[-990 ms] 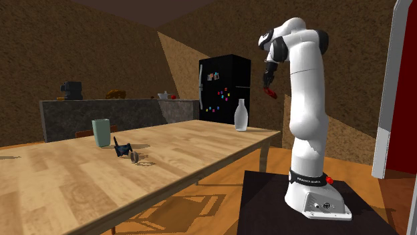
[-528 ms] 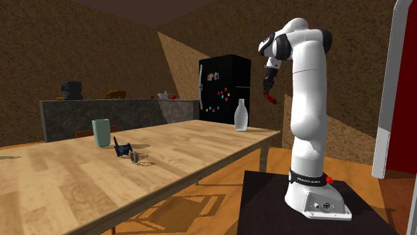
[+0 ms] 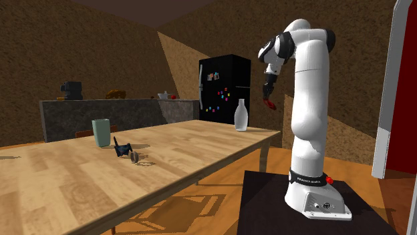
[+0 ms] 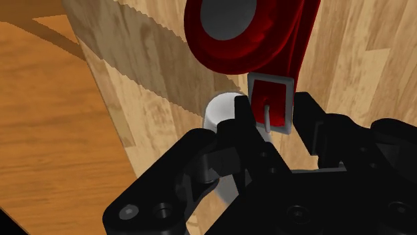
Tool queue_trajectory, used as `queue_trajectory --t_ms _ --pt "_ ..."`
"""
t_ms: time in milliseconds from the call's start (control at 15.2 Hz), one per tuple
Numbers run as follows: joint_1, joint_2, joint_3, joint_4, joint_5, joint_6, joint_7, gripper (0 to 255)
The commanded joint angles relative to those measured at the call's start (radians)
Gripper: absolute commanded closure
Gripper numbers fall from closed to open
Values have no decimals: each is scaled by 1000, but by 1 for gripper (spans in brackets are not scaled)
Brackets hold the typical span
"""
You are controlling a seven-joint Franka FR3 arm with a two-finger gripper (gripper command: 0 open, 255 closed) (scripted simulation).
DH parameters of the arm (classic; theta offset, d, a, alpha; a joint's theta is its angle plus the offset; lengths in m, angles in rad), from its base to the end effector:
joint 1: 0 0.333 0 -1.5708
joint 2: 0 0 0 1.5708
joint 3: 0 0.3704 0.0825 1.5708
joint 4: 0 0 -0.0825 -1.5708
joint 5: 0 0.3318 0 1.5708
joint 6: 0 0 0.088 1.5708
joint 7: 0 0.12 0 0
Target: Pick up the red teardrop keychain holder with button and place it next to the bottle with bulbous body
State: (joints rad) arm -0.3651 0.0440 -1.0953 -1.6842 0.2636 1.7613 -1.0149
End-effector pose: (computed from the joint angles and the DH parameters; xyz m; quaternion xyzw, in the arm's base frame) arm 0.0957 -0.5175 0.6267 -0.9642 0.2394 -0.1136 0.0090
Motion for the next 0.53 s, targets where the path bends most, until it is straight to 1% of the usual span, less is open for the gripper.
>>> queue_trajectory --t_ms 0,462 --pt "1 -2 1 -29 0 28 -6 255" --pt "5 -2 3 -122 6 120 -25 255"
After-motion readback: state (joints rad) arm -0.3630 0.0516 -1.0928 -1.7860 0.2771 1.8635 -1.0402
